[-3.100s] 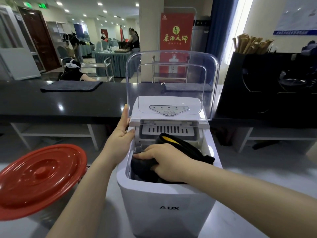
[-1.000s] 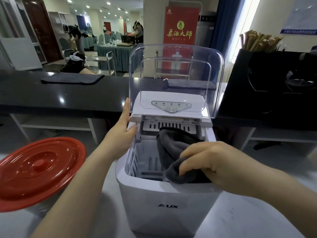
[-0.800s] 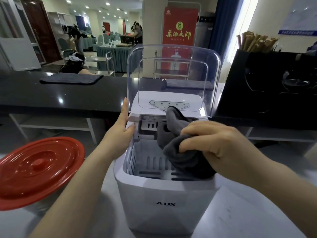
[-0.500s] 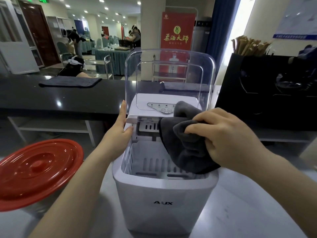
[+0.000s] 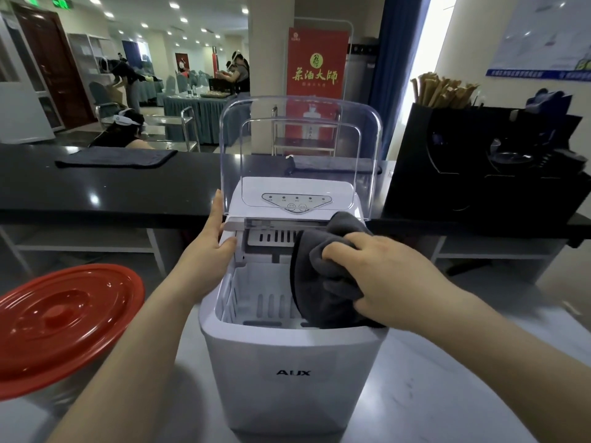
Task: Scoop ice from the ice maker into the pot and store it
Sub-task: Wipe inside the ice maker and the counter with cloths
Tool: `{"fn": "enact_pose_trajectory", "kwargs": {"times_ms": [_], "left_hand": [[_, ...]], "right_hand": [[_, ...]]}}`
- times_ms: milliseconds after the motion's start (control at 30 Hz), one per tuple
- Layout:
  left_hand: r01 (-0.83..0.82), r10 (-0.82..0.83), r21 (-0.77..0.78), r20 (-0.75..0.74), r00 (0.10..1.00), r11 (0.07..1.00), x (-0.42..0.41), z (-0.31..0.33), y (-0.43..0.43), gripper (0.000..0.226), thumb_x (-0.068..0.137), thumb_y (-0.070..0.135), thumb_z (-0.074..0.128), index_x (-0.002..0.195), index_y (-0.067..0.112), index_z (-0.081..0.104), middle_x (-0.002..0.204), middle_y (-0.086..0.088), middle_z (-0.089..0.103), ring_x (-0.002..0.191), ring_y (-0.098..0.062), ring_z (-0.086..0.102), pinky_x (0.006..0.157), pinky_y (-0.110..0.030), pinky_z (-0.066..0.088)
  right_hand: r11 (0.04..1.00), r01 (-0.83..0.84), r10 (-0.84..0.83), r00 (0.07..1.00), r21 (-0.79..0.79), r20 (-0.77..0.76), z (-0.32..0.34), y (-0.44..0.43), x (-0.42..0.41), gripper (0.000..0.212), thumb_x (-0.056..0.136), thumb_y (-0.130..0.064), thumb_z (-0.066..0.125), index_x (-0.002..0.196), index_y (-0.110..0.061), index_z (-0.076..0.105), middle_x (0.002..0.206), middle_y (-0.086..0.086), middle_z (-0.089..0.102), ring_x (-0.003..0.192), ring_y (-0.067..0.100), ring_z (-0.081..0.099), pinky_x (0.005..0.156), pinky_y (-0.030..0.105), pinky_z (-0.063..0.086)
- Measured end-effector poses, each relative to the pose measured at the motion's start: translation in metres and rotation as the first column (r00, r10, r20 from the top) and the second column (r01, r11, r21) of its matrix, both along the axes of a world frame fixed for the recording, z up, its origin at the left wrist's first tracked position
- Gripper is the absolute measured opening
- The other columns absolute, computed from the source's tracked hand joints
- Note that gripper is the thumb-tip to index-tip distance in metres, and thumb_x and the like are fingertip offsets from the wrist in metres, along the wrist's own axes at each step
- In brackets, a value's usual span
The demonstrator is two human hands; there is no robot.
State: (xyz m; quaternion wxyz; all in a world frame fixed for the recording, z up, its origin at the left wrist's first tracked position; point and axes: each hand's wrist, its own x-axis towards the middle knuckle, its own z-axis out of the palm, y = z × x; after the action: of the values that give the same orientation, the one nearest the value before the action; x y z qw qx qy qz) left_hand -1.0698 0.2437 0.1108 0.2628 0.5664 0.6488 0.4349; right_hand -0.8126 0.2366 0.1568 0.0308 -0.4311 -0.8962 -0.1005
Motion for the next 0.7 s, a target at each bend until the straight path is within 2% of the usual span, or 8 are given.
{"fn": "enact_pose_trajectory", "kwargs": {"times_ms": [100,200,367,433,500,567,700], "left_hand": [[-0.002,0.002,0.007,0.024,1.000,1.000,0.001,-0.001,-0.001,0.068,0.101,0.029,0.037,0.139,0.059,-0.010,0.148,0.011,0.038,0.124,-0.018,0.045,0.088,-0.023,0.033],[-0.004,0.003,0.015,0.044,0.999,1.000,0.002,-0.001,-0.001,0.068,0.101,0.027,0.037,0.139,0.060,-0.009,0.150,0.008,0.037,0.126,-0.019,0.043,0.092,-0.029,0.030],[0.006,-0.006,0.009,0.030,1.000,1.000,0.005,0.002,-0.003,0.069,0.101,0.024,0.035,0.140,0.057,-0.011,0.149,0.006,0.037,0.105,-0.008,0.044,0.089,-0.029,0.031],[0.007,-0.007,0.008,0.025,1.000,1.000,0.005,0.003,-0.004,0.069,0.101,0.024,0.035,0.140,0.058,-0.011,0.148,0.005,0.039,0.090,0.001,0.048,0.086,-0.029,0.032],[0.000,0.000,0.001,0.024,1.000,1.000,0.006,0.003,-0.004,0.068,0.101,0.024,0.035,0.139,0.058,-0.011,0.147,0.004,0.039,0.079,0.007,0.044,0.078,-0.028,0.034],[-0.008,0.008,0.000,0.019,1.000,1.000,0.006,0.004,-0.004,0.068,0.101,0.024,0.035,0.139,0.058,-0.011,0.148,0.004,0.039,0.075,0.006,0.043,0.069,-0.026,0.037],[-0.010,0.010,-0.004,0.005,1.000,1.000,0.007,0.005,-0.006,0.068,0.101,0.024,0.034,0.139,0.057,-0.012,0.148,0.005,0.039,0.075,0.006,0.043,0.075,-0.029,0.035]], "right_hand": [[1.000,-0.011,0.011,1.000,-0.002,0.003,-0.003,-0.019,0.005,0.045,0.081,-0.033,0.058,0.121,-0.033,0.036,0.116,-0.004,0.047,0.093,0.022,0.052,0.073,0.036,0.051],[1.000,0.011,-0.012,0.997,-0.009,-0.074,-0.006,-0.027,0.010,0.047,0.081,-0.036,0.057,0.123,-0.035,0.035,0.119,-0.005,0.047,0.093,0.022,0.052,0.073,0.035,0.050],[0.997,0.055,-0.067,0.973,-0.061,-0.219,-0.006,-0.015,0.016,0.056,0.077,-0.031,0.060,0.127,-0.042,0.037,0.126,-0.016,0.046,0.102,0.020,0.055,0.079,0.037,0.050],[0.993,0.086,-0.105,0.949,-0.074,-0.296,-0.006,-0.005,0.017,0.059,0.076,-0.031,0.062,0.129,-0.042,0.038,0.128,-0.016,0.047,0.103,0.022,0.056,0.080,0.038,0.050],[0.992,0.108,-0.126,0.936,-0.070,-0.329,-0.008,0.003,0.015,0.059,0.076,-0.032,0.063,0.129,-0.041,0.038,0.129,-0.015,0.047,0.103,0.022,0.056,0.078,0.039,0.051],[0.992,0.116,-0.124,0.943,-0.045,-0.310,-0.009,0.007,0.011,0.054,0.077,-0.033,0.062,0.127,-0.038,0.041,0.128,-0.013,0.047,0.103,0.021,0.054,0.077,0.039,0.051],[0.997,0.074,-0.074,0.980,-0.007,-0.186,-0.008,-0.004,0.008,0.045,0.077,-0.033,0.059,0.120,-0.036,0.047,0.119,-0.012,0.051,0.094,0.019,0.050,0.076,0.036,0.050]]}}
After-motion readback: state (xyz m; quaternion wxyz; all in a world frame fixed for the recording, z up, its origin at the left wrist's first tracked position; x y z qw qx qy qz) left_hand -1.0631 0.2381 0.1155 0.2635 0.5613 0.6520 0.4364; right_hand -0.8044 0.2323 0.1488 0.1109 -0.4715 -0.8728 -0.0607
